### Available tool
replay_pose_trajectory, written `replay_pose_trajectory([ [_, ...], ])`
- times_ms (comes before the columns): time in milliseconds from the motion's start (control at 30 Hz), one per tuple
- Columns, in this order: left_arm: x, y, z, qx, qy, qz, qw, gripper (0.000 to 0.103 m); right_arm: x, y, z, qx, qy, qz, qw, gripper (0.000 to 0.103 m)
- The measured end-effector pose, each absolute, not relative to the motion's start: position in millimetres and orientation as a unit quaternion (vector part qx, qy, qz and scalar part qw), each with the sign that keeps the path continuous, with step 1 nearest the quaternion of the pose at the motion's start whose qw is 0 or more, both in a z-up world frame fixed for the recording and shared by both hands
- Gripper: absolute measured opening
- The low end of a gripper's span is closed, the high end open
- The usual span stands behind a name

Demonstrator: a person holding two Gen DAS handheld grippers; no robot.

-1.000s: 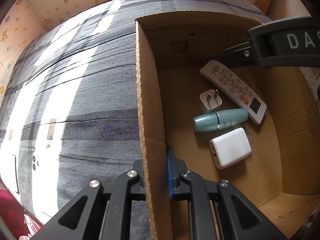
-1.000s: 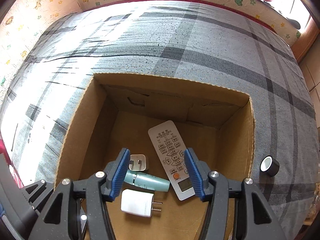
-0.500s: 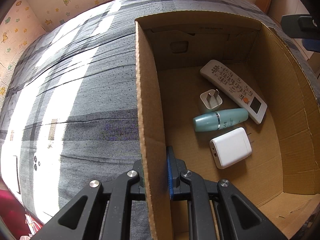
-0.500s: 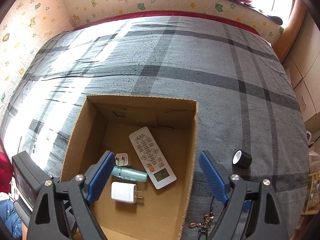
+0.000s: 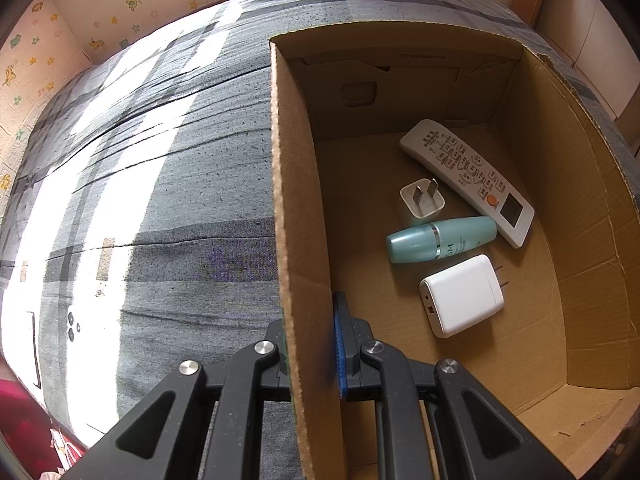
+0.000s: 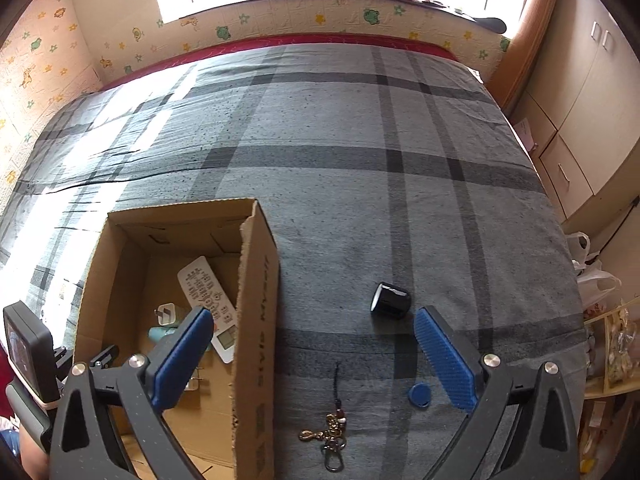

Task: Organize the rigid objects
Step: 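Withdraw the right gripper from the box toward the blue key fob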

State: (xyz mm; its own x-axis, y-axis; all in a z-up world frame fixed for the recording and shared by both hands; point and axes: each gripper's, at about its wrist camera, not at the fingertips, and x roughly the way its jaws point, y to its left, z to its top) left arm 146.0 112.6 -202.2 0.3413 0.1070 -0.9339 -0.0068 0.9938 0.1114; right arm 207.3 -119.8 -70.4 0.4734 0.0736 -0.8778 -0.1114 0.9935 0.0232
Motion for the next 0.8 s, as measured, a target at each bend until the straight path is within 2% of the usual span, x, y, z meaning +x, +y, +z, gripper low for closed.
replay_pose_trajectory([
  [267,145.7,111.1,-202.0,0.045,0.572,0.035,0.818,0.013,200.6,-165.2,-81.5,0.000,0.521,0.019,0.853,0.102],
  [800,144.3,113.9,-204.0,0.041,0.571,0.035,0.819,0.013,184.3,-236.7,-161.5,0.027,0.571,-0.051,0.819,0.102],
])
